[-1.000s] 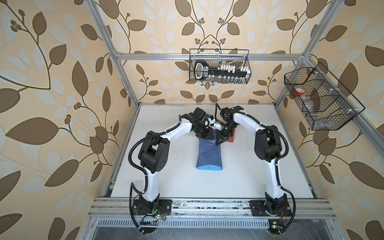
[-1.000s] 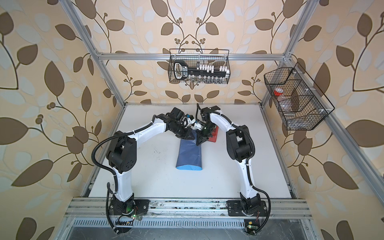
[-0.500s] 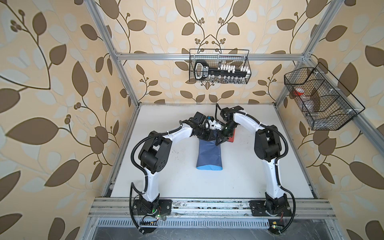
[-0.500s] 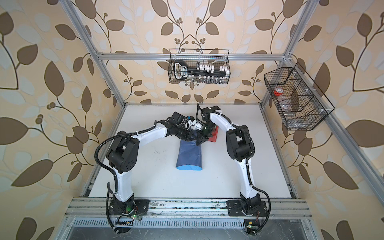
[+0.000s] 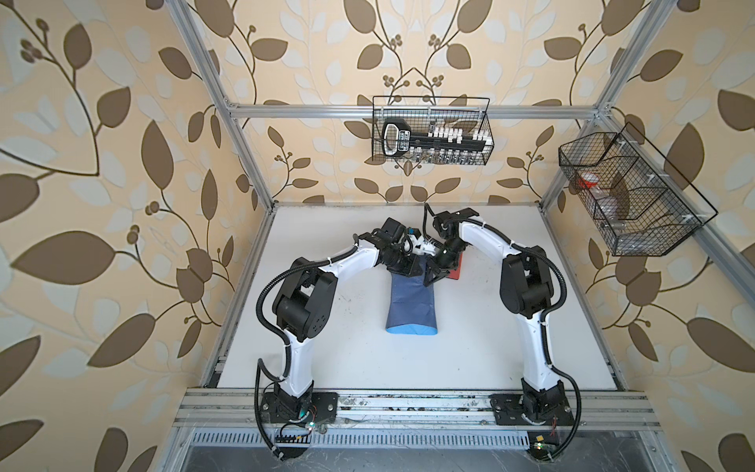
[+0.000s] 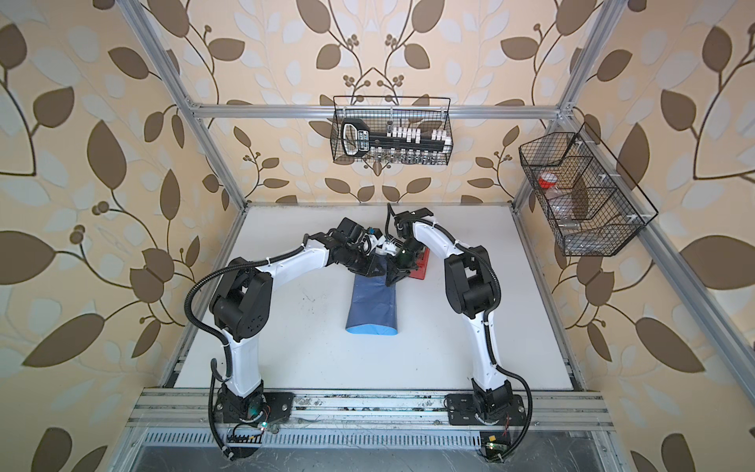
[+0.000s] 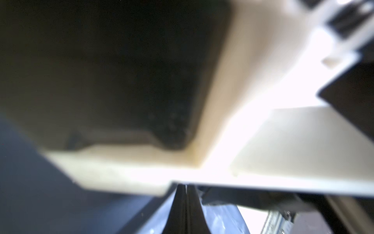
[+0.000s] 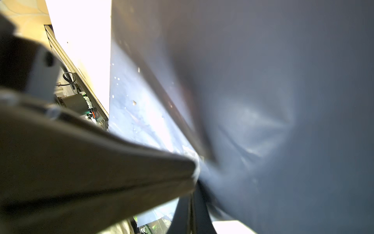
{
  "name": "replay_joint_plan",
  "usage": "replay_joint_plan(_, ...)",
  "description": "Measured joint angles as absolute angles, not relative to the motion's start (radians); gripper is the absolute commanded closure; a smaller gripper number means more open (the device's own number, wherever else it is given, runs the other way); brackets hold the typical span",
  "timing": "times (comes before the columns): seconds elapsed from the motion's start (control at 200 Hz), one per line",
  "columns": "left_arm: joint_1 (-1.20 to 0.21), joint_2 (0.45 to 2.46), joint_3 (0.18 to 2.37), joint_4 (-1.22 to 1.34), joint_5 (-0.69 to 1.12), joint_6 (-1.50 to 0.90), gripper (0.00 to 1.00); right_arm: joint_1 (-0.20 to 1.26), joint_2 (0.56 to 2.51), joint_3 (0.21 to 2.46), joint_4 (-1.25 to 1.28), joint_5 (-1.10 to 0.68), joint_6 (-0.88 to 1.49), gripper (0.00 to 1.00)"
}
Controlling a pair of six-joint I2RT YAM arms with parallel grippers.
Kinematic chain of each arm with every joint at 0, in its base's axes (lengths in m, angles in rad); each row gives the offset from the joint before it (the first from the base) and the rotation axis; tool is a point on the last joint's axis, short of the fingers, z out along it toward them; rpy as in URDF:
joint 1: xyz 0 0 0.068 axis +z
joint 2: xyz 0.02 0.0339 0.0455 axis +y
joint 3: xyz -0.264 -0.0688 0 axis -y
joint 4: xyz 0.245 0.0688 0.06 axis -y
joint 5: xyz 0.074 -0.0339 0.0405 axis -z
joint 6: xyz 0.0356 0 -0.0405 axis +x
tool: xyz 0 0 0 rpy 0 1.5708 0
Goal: Wrap a gift box in wrapping paper
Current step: Stick the wrapping paper to the gift box.
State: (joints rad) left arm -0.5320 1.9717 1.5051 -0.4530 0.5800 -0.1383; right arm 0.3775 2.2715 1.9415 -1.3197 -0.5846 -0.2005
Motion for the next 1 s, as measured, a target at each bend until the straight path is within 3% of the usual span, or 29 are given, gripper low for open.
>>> replay_joint_plan(0.24,-0.522,1.932,1.492,-0.408,0.645,-0.137,1.00,0.377,2.272,1.942,-1.320,-0.585,-0.203,1.00)
replay_joint_plan(0.525,-0.518,1.884,1.230,-0.123,0.618,0.004,1.00,0.377,2.272,1.942,-1.319,-0.585,-0.203,1.00)
replay_joint_plan(1.005,-0.523,1.865,1.168,0.046,0.627,0.106,1.00,0.379,2.273,1.942,-1.319,-0.585,-0.203,1.00)
